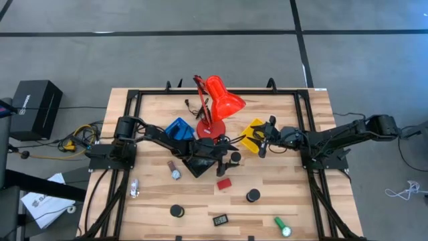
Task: Pick & Place Office items
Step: Put the right green hourglass into the black bin
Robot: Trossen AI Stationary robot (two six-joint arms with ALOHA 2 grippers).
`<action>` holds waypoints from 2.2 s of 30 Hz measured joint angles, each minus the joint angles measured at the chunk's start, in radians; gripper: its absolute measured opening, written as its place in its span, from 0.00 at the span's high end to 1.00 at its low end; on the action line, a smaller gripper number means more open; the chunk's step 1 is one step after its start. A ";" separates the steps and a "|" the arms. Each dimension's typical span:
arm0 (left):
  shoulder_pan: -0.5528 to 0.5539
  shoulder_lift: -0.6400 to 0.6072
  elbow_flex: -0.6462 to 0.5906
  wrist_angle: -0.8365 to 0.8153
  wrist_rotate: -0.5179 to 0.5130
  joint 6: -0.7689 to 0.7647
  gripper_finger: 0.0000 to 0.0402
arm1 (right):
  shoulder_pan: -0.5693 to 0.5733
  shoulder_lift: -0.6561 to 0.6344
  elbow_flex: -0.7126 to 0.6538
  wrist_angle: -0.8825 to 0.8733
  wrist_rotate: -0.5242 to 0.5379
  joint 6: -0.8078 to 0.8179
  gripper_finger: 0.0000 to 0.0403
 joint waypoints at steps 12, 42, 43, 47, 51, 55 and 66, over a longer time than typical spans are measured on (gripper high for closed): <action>0.014 -0.002 0.000 -0.015 -0.001 -0.007 0.19 | 0.000 0.000 0.000 0.000 0.000 0.000 0.42; 0.048 -0.235 -0.008 -0.237 -0.020 -0.004 0.46 | 0.000 0.000 0.000 -0.075 0.000 0.074 0.42; 0.048 -0.269 -0.008 -0.287 -0.032 -0.004 0.47 | 0.000 0.000 0.000 -0.083 0.000 0.082 0.42; 0.048 -0.397 -0.010 -0.399 -0.069 -0.004 0.46 | 0.000 0.000 0.000 -0.103 -0.001 0.114 0.42; 0.048 -0.527 -0.008 -0.531 -0.073 -0.004 0.45 | 0.000 0.000 0.000 -0.128 -0.001 0.146 0.42; 0.047 -0.634 -0.008 -0.633 -0.077 -0.007 0.47 | 0.002 0.000 0.000 -0.142 -0.002 0.182 0.42; -0.044 -0.837 -0.263 -0.666 -0.209 -0.104 0.46 | 0.086 0.000 0.000 -0.138 -0.005 0.185 0.42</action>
